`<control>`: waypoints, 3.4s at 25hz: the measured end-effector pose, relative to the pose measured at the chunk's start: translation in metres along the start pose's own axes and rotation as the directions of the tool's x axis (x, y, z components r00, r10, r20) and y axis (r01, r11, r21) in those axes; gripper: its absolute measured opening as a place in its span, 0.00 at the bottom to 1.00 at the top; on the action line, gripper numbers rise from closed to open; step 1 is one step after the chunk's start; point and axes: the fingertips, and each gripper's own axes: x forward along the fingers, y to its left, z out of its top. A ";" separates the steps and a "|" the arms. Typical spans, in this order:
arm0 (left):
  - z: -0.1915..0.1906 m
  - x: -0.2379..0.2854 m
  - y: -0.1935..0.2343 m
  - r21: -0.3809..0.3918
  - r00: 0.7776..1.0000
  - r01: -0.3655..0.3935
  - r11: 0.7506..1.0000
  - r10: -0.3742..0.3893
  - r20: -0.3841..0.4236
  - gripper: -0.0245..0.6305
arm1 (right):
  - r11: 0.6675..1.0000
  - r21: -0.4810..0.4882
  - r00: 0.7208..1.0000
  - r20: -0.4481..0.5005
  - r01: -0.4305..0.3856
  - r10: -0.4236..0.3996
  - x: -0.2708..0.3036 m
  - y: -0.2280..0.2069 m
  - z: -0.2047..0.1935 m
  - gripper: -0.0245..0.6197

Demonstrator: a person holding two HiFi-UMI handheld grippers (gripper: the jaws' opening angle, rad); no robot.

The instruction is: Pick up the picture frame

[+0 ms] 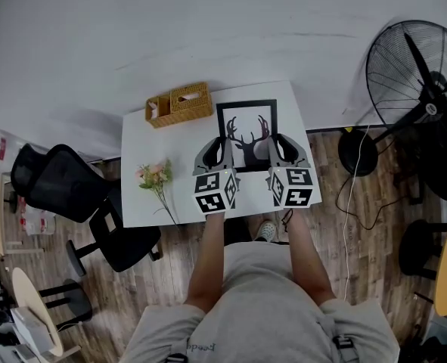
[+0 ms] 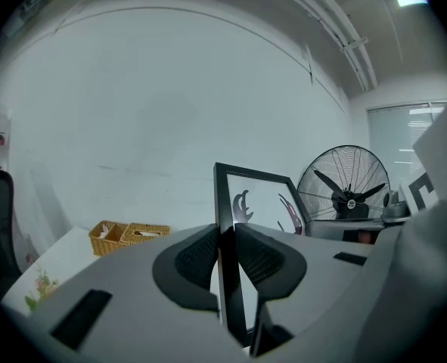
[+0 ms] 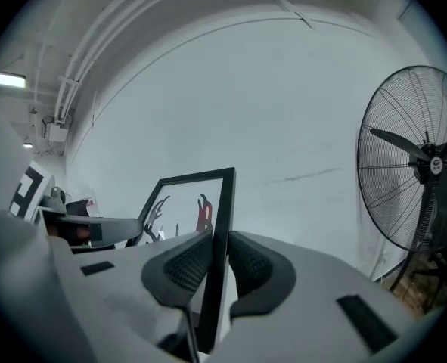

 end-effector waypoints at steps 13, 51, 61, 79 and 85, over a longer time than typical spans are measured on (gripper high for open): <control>0.034 -0.011 0.008 -0.007 0.995 -0.030 1.000 0.031 0.090 0.17 | 1.000 -0.022 0.997 0.073 -0.001 0.003 0.002 0.016 0.036 0.15; 0.016 -0.001 0.000 -0.018 0.999 -0.009 1.000 0.010 0.050 0.17 | 1.000 -0.027 1.000 0.031 0.004 -0.003 0.001 0.002 0.017 0.15; 0.020 0.001 0.009 -0.005 0.999 -0.015 1.000 0.015 0.052 0.17 | 1.000 -0.024 0.999 0.032 -0.010 0.011 0.010 0.009 0.017 0.15; 0.020 0.011 -0.010 0.007 0.999 -0.001 1.000 0.001 0.044 0.17 | 1.000 -0.018 0.999 0.033 0.008 -0.008 0.004 -0.012 0.020 0.15; 0.027 0.010 -0.016 0.017 0.998 0.012 1.000 -0.013 0.064 0.17 | 1.000 -0.020 0.999 0.049 0.022 -0.021 -0.001 -0.015 0.026 0.15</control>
